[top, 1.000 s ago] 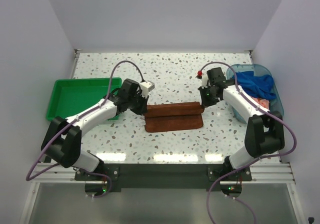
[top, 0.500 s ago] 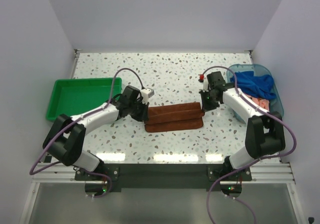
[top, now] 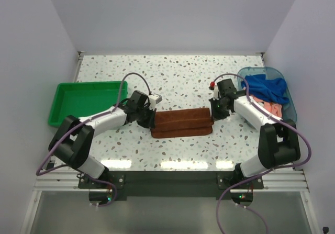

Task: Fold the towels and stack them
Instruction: Fold the towel

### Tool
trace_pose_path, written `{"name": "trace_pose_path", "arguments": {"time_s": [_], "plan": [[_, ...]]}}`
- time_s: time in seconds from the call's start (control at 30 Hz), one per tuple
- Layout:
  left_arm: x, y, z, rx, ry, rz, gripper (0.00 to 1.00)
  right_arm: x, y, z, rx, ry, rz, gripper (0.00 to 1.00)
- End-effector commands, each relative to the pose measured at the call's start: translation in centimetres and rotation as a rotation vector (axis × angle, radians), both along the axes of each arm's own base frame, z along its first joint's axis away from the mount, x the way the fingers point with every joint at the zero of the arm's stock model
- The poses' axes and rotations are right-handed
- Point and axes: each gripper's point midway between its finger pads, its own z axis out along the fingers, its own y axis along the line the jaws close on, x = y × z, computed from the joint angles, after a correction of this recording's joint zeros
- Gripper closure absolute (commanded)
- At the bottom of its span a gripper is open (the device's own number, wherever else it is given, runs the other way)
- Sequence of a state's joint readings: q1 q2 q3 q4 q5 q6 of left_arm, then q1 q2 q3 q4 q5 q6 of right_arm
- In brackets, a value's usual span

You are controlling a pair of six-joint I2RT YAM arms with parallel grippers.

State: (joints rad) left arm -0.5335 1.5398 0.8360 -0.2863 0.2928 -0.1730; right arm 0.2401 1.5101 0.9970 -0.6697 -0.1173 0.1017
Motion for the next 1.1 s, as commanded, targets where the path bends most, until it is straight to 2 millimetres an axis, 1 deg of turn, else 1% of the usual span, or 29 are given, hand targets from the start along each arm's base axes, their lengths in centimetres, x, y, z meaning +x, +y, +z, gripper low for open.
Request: {"name": "trace_pose_path", "arguments": {"time_s": [0.0,0.03,0.13,0.17,0.2,0.23,0.27,0.3,0.33,0.37,0.4,0.43,0.47,0.5,0.53,0.57,0.6,0.63,0.7,0.73,0.83,0.87,0.9,0.93,0.97,1.0,1.07], "plan": [[0.5,0.2,-0.2,0.022,-0.004,0.005,1.00,0.5,-0.5,-0.5,-0.005,-0.007,-0.035,1.00],[0.5,0.2,-0.3,0.024,0.000,0.006,0.99,0.5,-0.5,-0.6,-0.005,-0.005,-0.036,1.00],[0.4,0.1,-0.2,0.018,0.006,0.001,0.91,0.2,-0.3,-1.0,0.004,0.011,-0.032,1.00],[0.3,-0.1,-0.1,0.010,0.009,-0.003,0.84,0.2,-0.1,-1.0,0.011,0.011,-0.027,1.00],[0.2,-0.1,0.1,0.007,0.005,-0.006,0.79,0.0,0.3,-0.8,0.028,0.013,-0.018,1.00],[0.0,-0.2,0.3,-0.001,0.008,-0.012,0.74,-0.1,0.4,-0.8,0.036,0.016,-0.013,0.94],[-0.2,-0.1,0.4,0.000,0.017,-0.013,0.65,-0.3,0.6,-0.6,0.042,0.018,-0.009,0.91],[-0.2,-0.2,1.0,-0.011,0.008,-0.012,0.61,-0.7,0.9,-0.4,0.052,0.025,0.001,0.88],[-0.4,-0.1,1.3,-0.016,0.007,-0.012,0.57,-1.1,1.1,-0.2,0.059,0.033,0.003,0.82],[-0.8,-0.1,1.5,-0.021,0.015,-0.017,0.49,-1.6,1.5,-0.1,0.064,0.041,0.016,0.80],[-0.9,-0.2,2.4,-0.041,0.000,-0.013,0.45,-2.3,1.7,0.0,0.066,0.059,0.022,0.79],[-1.3,-0.1,2.6,-0.049,0.001,-0.012,0.42,-2.7,2.0,0.6,0.077,0.050,0.022,0.74],[-1.6,0.0,2.9,-0.056,-0.001,-0.013,0.36,-3.6,2.5,0.5,0.078,0.064,0.043,0.72],[-1.7,0.0,3.7,-0.070,-0.018,-0.005,0.34,-4.5,2.7,0.6,0.079,0.079,0.049,0.69],[-1.9,0.2,3.9,-0.072,-0.020,-0.004,0.32,-5.0,3.0,1.0,0.089,0.079,0.036,0.63],[-2.1,0.4,4.1,-0.070,-0.020,0.000,0.31,-5.8,3.2,0.9,0.093,0.096,0.039,0.61],[-2.1,0.4,4.7,-0.078,-0.032,0.006,0.31,-6.4,3.4,1.0,0.104,0.110,0.036,0.60],[-2.1,0.4,5.0,-0.080,-0.041,0.011,0.30,-6.8,3.7,1.5,0.130,0.102,0.026,0.60],[-1.8,0.3,6.2,-0.101,-0.068,0.020,0.31,-6.8,3.5,2.0,0.133,0.081,0.013,0.60],[-1.3,-0.1,7.0,-0.116,-0.085,0.023,0.31,-6.2,3.2,3.0,0.123,0.024,-0.005,0.60],[-0.4,-1.0,8.5,-0.160,-0.096,0.044,0.35,-4.2,3.0,4.6,0.123,-0.088,-0.040,0.62],[0.2,-1.7,9.5,-0.187,-0.109,0.042,0.37,-3.7,2.9,5.0,0.121,-0.119,-0.057,0.62],[0.3,-2.3,9.2,-0.196,-0.081,0.052,0.38,-2.9,3.2,5.3,0.136,-0.147,-0.070,0.62],[0.7,-2.8,9.8,-0.214,-0.083,0.050,0.39,-2.6,3.3,5.3,0.150,-0.151,-0.096,0.63],[0.8,-3.4,9.4,-0.224,-0.062,0.043,0.41,-2.6,3.3,4.7,0.147,-0.141,-0.110,0.63],[0.6,-4.1,9.2,-0.233,-0.045,0.034,0.44,-1.9,3.5,4.4,0.148,-0.151,-0.125,0.64],[0.4,-4.9,8.7,-0.236,-0.033,0.014,0.47,-2.0,3.4,3.1,0.147,-0.127,-0.159,0.64]]}}
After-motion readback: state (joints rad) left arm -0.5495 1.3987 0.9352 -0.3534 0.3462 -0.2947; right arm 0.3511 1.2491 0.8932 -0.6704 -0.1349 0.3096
